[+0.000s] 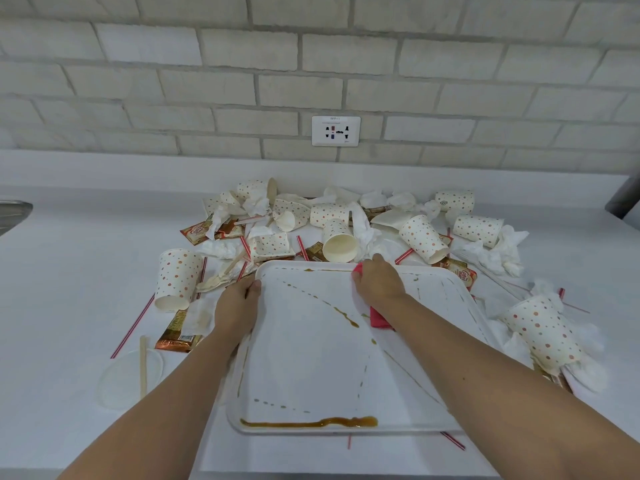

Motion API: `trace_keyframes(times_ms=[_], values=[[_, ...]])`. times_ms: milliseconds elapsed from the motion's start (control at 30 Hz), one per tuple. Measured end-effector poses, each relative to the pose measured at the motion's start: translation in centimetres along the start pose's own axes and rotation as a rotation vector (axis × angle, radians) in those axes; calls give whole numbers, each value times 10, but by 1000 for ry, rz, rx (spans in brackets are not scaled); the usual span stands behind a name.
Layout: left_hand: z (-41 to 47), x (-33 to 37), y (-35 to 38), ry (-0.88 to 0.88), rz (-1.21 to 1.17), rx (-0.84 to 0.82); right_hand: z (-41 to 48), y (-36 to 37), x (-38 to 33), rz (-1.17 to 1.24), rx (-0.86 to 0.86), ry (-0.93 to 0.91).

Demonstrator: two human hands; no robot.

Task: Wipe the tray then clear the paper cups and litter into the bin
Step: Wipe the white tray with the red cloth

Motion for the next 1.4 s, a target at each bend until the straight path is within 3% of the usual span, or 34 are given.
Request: trace_keyframes(times_ms=[233,433,633,767,967,1067,1167,1400], values=[[-1,0,0,-21,-13,1,14,21,-54,63,-84,-240],[-6,5,-2,-57,-22,2,2,13,-46,175,-230,-450],[-3,4,-2,-89,-32,-34,6,8,-29,-35,-156,-301],[-4,5,-2,-102,-36,-43,15,22,-59,-17,-135,-234],[-3,3,-2,-106,-66,-48,12,34,-94,-3,-164,-472],[-4,3,-2,-109,-92,-47,4,29,-86,137,-249,-613],[-4,5,-3,-106,-71,-45,4,19,-70,105,-312,-654],[-2,2,-1,-94,-69,-53,22,22,-76,-23,-151,-431]])
Point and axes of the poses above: each hand's wrist, its own z-axis towards the middle knuckle, its own y-axis out of the palm, x = y × z, the point moved 3 cm from there along z, towards the middle knuckle, and after that the axes turned 12 degrees about -y, right-handed, at the moved point
